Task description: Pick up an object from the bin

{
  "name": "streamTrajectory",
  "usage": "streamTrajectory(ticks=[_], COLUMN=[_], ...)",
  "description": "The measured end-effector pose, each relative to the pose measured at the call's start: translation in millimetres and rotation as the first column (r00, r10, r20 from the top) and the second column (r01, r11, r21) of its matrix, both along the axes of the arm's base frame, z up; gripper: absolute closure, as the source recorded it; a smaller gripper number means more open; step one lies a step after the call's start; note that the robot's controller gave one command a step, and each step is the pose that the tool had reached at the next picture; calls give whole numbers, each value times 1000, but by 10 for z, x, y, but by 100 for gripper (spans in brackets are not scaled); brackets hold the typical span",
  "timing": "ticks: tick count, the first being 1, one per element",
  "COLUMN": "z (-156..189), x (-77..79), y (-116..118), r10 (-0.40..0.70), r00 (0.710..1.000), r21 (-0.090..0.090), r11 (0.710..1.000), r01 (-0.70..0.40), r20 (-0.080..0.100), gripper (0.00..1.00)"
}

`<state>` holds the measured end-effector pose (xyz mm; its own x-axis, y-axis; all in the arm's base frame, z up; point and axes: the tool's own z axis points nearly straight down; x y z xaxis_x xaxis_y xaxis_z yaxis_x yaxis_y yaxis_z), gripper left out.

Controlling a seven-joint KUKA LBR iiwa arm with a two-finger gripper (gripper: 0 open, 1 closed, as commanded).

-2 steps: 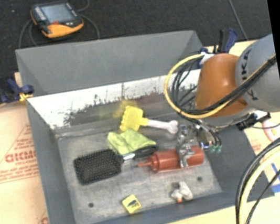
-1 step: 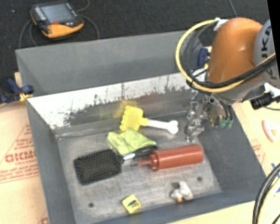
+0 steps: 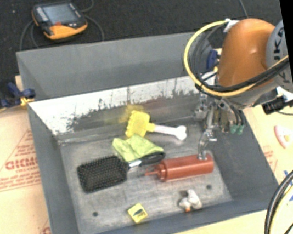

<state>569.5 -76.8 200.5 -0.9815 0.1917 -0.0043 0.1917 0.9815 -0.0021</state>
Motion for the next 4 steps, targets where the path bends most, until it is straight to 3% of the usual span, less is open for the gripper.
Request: streamTrajectory(ticks=[1, 2, 3, 4], z=[0, -435, -1186, -1197], x=[0, 87, 124, 137], y=[0, 182, 408, 416], r10=[1, -43, -173, -155], r00=[1000, 999, 985, 988], r21=[0, 2, 3, 4], r11=[1000, 999, 985, 988], r01=[-1, 43, 173, 155], r20=[0, 9, -4, 3], gripper=[0, 0, 0, 100])
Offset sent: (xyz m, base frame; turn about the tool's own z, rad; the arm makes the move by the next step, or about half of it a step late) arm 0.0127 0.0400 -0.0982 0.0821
